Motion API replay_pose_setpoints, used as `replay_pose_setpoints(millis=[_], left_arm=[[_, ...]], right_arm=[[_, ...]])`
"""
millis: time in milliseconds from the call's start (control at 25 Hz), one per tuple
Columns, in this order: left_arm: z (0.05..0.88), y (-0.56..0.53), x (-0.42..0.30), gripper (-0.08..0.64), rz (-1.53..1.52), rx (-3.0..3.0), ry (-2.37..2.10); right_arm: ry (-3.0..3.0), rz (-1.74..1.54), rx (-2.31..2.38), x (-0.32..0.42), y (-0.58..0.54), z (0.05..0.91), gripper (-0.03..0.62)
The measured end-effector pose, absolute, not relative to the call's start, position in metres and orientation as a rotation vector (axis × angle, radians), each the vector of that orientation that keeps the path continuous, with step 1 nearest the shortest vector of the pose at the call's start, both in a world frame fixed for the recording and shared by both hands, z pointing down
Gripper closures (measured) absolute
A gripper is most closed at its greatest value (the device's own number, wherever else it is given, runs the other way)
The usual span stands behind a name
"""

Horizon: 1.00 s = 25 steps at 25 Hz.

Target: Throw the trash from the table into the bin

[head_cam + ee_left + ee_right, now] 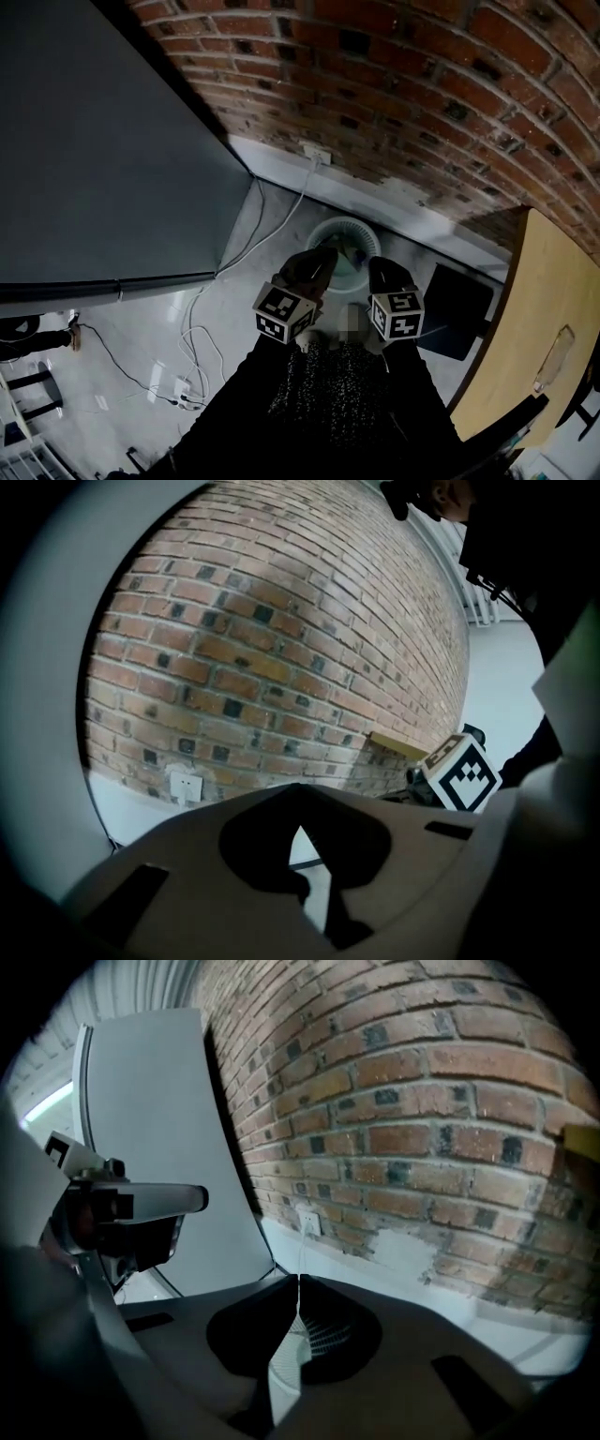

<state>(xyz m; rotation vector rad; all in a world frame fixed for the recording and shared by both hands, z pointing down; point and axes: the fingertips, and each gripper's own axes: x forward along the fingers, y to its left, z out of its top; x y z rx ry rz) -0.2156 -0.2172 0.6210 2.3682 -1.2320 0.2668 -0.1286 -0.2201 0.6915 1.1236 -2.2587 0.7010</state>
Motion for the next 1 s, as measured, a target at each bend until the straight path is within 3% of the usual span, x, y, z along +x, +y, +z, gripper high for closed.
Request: replay_pose_setpoints(millis=[1000], left_arm=[[0.439, -0.15, -0.199, 0.555, 0.194, 2.534, -1.15]], right_arm=[[-2.394, 0.542, 1.516, -0.076, -0.149, 0.433, 0.581]])
